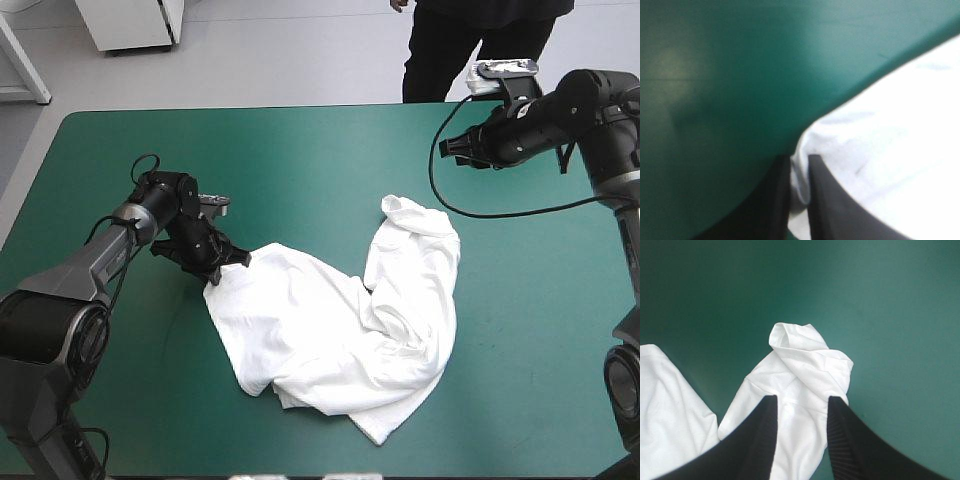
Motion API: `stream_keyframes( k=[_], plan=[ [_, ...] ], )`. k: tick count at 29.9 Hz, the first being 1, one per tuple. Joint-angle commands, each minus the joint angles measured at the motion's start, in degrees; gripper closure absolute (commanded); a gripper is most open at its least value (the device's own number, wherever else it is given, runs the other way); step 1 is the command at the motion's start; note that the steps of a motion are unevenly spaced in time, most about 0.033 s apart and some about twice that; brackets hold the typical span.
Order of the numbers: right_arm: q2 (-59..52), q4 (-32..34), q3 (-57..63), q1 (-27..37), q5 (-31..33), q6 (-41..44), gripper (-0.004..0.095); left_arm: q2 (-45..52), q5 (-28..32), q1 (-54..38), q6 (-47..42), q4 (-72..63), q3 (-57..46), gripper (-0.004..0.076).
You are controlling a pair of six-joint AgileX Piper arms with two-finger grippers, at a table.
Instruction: Fold the cloth
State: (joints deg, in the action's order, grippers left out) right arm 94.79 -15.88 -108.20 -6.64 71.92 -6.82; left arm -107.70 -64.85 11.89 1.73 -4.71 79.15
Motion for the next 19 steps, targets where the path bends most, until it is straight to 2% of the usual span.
stream_keyframes(
  k=[1, 4, 10, 15, 19],
  plan=[
    [-2.09, 1.84, -1.57, 0.55, -1.41, 1.31, 0.0588, 0.22, 1.45, 0.14, 0.4, 1.66, -0.01, 0.0733],
    [-2.09, 4.89, -0.74, 0.55, -1.78, 1.43, 0.0538, 0.22, 1.35, 0.14, 0.88, 1.66, -0.01, 0.0733],
    [2.54, 4.56, 0.9, 0.55, -1.21, 2.0, 0.0345, 0.22, 1.35, 0.14, 1.3, 0.33, -0.01, 0.0733],
    [7.87, 4.42, 0.9, -0.03, -0.78, 3.76, 0.0344, 0.22, 1.35, 0.14, 1.67, 0.08, -0.01, 0.0733],
    [11.22, 7.41, 0.9, -2.43, -0.75, 4.48, 0.0345, 0.22, 1.35, 0.14, 2.33, 0.08, -0.01, 0.0733]
  ],
)
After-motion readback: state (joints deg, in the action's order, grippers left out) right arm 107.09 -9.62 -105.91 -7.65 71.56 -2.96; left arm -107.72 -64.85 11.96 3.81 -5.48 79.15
